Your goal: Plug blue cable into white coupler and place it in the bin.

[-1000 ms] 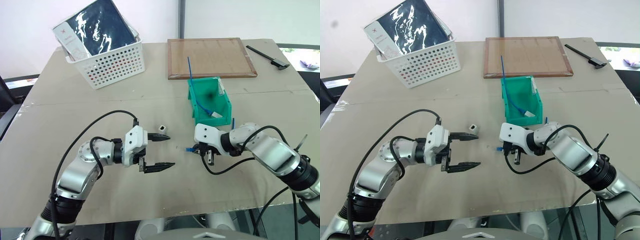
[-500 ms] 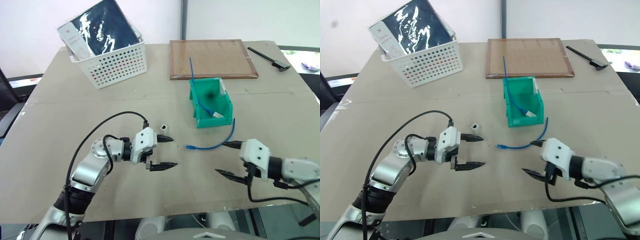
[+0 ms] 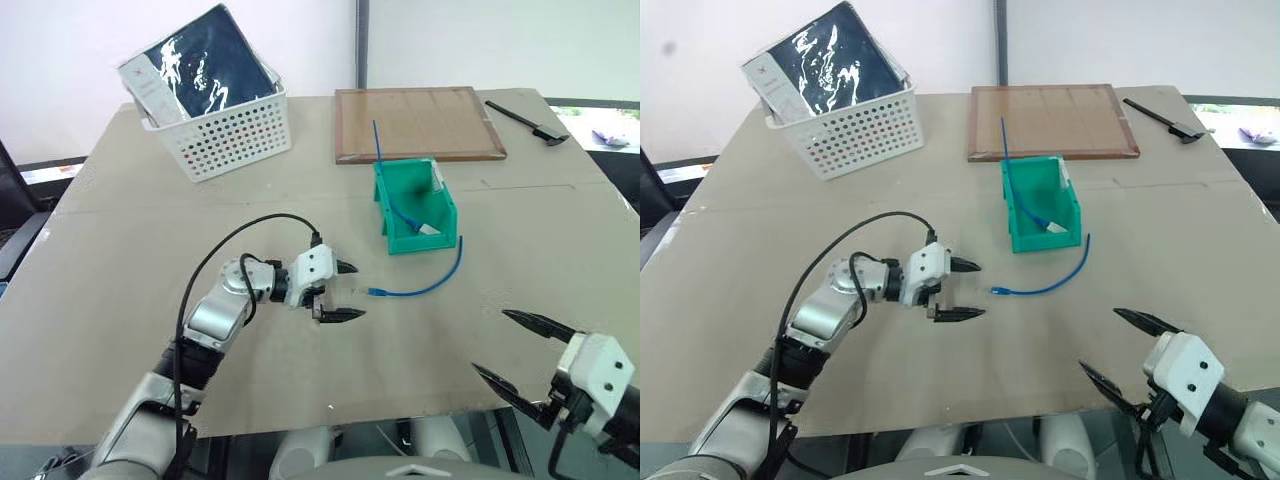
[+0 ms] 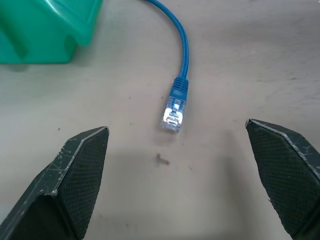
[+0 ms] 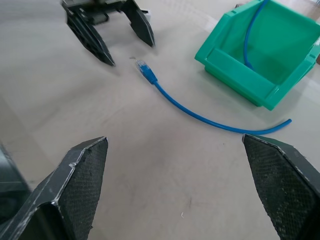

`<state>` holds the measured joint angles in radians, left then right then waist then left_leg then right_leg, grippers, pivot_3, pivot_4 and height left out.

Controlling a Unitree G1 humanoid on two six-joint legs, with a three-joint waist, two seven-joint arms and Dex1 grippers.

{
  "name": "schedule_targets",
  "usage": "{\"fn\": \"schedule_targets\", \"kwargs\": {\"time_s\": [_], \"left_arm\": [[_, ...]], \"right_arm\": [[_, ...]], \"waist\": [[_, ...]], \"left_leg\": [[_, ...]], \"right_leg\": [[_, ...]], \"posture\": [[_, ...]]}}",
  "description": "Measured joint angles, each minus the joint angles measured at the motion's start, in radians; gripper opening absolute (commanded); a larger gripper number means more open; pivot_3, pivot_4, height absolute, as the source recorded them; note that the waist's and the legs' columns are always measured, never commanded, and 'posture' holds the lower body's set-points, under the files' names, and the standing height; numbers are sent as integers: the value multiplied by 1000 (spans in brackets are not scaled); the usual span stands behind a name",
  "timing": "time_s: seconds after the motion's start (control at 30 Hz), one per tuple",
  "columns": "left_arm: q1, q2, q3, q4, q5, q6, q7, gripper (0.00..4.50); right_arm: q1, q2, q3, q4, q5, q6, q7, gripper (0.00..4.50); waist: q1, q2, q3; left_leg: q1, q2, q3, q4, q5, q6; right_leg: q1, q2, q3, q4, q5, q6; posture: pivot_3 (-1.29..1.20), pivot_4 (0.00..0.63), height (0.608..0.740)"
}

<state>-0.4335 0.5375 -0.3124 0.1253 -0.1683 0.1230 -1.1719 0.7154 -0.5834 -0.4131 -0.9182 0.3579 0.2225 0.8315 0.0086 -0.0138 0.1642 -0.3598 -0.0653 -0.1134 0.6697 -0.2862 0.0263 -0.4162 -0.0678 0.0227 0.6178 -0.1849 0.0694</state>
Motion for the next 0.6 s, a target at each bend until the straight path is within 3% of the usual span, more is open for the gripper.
{"fn": "schedule_targets", "kwargs": {"time_s": [0.1, 0.23, 0.47, 0.6], "left_arm": [[-14, -15, -12, 44, 21, -25, -6, 4500], [-38, -31, -14, 102, 38, -65, -14, 3379], [-46, -51, -14, 121, 48, -89, -33, 112], [-46, -57, -16, 121, 48, -94, -56, 112]], "right_arm": [[7, 0, -15, -13, 2, -11, 0, 4225], [12, -1, -29, -27, 5, -12, -6, 4264], [3, -11, -31, -37, 6, -3, -15, 4264], [-7, -17, -26, -42, 3, 10, -25, 4264]], "waist": [[4, 0, 0], [6, 0, 0], [6, 0, 0], [6, 0, 0]], "left_leg": [[-1, 0, -1, 0, 0, 0], [-1, 0, -1, 0, 0, 0], [-1, 0, -1, 0, 0, 0], [-1, 0, -1, 0, 0, 0]], "right_leg": [[-1, 0, -1, 0, 0, 0], [-1, -1, -1, 0, 0, 0], [-1, -1, -1, 0, 0, 0], [-1, -1, -1, 0, 0, 0]], "posture": [[0, 150, 740], [0, 150, 740], [0, 150, 740], [0, 150, 740]]}}
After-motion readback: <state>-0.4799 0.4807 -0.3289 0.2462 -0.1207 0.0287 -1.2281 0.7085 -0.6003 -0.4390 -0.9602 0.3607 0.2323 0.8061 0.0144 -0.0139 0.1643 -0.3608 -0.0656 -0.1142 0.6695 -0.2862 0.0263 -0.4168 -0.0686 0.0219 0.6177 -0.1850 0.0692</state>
